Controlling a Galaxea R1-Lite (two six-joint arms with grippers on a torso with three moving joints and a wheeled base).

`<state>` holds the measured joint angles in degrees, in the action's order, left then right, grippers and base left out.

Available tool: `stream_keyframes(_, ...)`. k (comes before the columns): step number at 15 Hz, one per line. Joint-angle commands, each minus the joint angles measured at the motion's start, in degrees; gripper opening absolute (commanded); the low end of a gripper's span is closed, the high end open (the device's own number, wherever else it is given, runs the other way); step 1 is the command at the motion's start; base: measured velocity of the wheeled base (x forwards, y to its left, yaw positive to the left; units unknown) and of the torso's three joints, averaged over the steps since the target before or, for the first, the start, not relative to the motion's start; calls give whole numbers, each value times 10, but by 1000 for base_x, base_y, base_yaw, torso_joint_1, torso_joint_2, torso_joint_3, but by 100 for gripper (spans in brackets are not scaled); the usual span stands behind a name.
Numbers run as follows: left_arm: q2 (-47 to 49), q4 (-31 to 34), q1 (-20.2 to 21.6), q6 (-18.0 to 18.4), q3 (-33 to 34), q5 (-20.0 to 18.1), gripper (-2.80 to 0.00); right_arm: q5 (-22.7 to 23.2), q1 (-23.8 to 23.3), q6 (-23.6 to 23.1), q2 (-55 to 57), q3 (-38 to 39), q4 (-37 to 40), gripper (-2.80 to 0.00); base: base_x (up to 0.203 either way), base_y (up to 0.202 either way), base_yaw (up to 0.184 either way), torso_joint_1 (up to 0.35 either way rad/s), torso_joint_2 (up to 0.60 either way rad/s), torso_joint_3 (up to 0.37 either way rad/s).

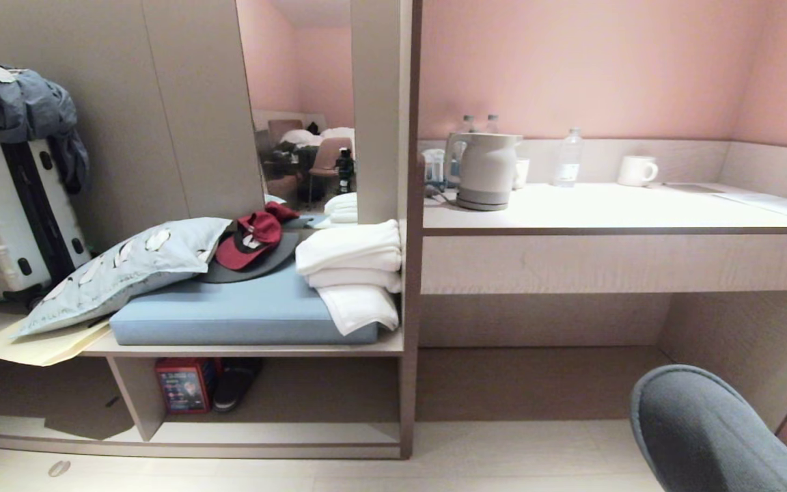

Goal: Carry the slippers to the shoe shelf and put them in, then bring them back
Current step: Place the slippers on the floor

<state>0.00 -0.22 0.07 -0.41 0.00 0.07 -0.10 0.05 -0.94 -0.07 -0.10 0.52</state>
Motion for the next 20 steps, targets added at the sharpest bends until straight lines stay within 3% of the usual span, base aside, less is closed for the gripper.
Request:
stream_keyframes(1,1,0,0,1,0,0,-280,0,0,0,1,0,0,-280,0,-193,3,7,2,2)
stream_keyframes(20,0,0,0,0,0,0,-280,0,0,0,1,0,0,-280,0,-194,1,3,3,3)
